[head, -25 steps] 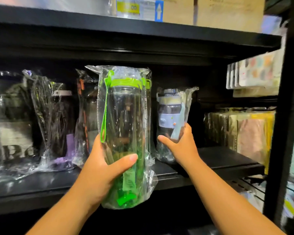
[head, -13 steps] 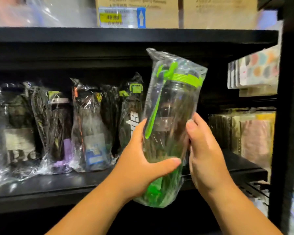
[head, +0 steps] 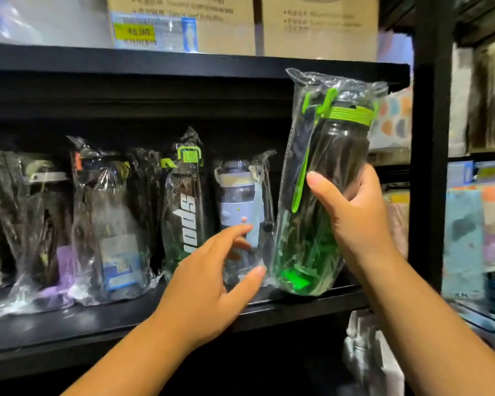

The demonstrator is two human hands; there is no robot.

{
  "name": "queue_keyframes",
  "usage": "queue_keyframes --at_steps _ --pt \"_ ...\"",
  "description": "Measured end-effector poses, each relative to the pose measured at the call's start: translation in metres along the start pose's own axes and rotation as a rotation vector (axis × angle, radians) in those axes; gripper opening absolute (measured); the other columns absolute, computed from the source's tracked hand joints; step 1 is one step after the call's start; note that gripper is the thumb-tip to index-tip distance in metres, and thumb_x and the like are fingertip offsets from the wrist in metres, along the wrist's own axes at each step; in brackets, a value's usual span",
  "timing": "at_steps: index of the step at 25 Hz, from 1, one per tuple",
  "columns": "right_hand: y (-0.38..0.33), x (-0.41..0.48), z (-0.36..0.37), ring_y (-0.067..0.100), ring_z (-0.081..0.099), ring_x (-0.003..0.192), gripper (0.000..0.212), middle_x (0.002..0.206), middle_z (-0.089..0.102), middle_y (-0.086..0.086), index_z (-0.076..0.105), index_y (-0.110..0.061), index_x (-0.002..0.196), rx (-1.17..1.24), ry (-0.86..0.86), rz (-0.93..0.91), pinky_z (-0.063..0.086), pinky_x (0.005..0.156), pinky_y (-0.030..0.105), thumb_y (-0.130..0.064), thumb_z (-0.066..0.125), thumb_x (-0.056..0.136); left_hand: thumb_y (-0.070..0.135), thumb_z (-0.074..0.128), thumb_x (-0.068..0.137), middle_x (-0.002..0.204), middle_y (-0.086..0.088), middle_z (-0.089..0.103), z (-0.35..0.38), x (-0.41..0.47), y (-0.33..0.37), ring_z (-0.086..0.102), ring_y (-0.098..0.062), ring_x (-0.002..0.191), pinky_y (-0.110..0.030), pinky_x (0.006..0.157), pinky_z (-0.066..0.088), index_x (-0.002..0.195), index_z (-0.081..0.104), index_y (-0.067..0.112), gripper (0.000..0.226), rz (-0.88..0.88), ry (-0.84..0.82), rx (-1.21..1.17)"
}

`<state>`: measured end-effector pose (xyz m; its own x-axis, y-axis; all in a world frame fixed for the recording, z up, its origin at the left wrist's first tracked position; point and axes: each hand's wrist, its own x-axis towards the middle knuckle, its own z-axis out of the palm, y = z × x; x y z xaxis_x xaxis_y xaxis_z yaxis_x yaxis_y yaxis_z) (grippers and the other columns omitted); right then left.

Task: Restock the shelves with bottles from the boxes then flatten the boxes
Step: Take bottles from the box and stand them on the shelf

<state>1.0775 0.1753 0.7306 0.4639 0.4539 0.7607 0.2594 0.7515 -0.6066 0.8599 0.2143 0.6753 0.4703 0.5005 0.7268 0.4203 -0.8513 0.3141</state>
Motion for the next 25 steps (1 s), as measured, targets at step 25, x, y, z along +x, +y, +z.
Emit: queue_keyframes --at_steps 25 --pt "0.086 -0.051 -0.025 0.029 0.052 0.117 0.100 0.143 0.031 0.005 -0.002 -0.025 0.155 -1.061 -0.302 0.159 0.051 0.086 0.042 -0.067 0.054 0.084 0.050 0.039 0.090 0.079 0.022 0.059 0.037 -0.021 -0.057 0.060 -0.003 0.072 -0.018 0.052 0.045 0.090 0.065 0.040 0.027 0.036 -0.087 0.656"
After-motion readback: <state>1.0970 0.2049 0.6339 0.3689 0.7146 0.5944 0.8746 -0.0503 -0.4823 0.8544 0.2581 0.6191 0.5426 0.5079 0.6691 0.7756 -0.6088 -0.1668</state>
